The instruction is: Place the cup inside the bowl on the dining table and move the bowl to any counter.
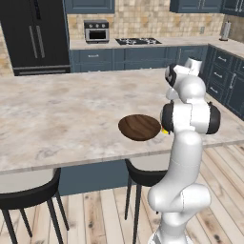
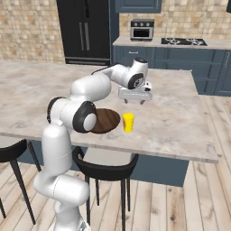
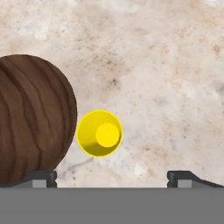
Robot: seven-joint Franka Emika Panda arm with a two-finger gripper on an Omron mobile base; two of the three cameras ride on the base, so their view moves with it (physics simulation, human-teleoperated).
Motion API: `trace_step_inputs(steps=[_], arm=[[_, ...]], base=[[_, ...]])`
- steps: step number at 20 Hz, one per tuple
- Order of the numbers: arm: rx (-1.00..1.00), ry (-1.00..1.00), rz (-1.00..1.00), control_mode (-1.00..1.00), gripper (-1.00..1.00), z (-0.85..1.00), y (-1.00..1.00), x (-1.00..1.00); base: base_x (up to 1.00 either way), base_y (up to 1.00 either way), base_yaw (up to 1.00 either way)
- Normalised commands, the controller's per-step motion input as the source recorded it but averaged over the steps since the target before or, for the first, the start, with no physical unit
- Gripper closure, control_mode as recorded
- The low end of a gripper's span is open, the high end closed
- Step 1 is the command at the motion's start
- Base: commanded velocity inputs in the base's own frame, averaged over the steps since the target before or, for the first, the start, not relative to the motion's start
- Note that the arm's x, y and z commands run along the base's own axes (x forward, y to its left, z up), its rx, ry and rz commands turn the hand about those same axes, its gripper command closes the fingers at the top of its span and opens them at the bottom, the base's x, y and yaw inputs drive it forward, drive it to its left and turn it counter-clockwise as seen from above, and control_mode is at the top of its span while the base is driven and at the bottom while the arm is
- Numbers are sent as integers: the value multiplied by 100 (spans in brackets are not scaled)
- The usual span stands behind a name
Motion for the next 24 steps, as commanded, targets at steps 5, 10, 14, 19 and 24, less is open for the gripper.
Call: trace_step_inputs(steps=[5,10,14,19,24], arm=[[0,0,1,-100,-100,-13,0,0],[0,0,1,-100,-100,-14,0,3],[0,0,0,-100,-100,-14,0,6],[0,0,0,-100,-100,-15,0,8],[0,0,0,-100,-100,-16,0,7]], base=[[0,0,0],[0,0,0],[0,0,0],[0,0,0],[0,0,0]])
